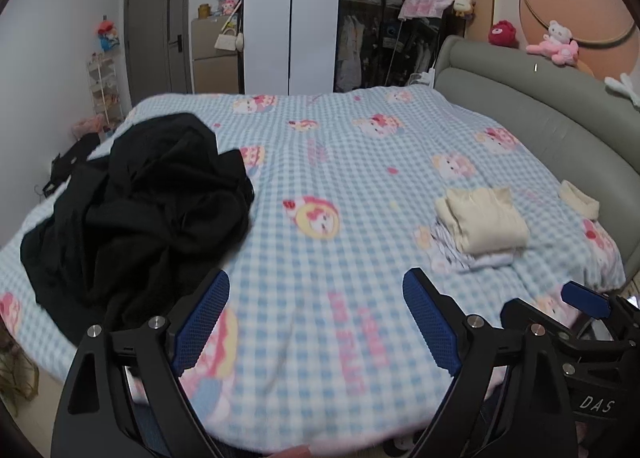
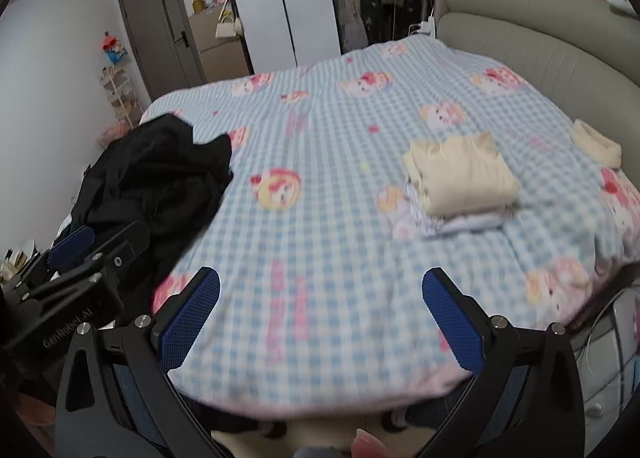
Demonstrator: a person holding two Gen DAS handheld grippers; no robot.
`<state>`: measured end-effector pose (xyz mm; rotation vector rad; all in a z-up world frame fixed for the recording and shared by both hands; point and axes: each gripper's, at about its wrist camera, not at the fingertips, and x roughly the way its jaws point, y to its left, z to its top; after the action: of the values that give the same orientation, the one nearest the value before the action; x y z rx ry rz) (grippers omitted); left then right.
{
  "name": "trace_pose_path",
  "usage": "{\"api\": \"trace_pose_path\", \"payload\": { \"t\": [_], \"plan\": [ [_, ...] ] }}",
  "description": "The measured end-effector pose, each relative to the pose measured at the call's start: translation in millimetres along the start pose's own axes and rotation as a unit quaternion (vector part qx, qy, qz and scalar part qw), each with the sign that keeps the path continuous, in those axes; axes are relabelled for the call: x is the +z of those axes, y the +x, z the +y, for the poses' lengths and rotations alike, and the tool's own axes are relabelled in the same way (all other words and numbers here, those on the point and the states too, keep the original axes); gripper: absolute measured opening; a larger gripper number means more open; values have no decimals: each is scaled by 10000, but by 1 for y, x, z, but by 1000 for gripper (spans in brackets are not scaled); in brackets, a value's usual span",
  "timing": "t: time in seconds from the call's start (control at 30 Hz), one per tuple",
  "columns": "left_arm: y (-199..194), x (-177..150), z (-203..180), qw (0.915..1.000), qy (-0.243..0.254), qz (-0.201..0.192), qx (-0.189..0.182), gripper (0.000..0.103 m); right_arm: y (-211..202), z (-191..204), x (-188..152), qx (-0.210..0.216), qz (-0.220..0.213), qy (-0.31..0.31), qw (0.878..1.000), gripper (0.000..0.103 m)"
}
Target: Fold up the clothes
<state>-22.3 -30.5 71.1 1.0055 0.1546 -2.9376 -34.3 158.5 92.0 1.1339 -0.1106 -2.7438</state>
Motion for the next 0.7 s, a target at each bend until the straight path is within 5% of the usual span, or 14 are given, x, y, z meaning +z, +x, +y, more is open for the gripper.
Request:
{"api": "trace_pose_path", "payload": {
  "t": [0.3,0.7],
  "plan": [
    [-19,-39,5,9996,-197,155,101,91,-18,3,-41,-59,88,-186,9998,102],
    [-33,-50,0,9996,-194,173,103,91,-29,-8,-50,-92,14,-93,9999,102]
  ]
}}
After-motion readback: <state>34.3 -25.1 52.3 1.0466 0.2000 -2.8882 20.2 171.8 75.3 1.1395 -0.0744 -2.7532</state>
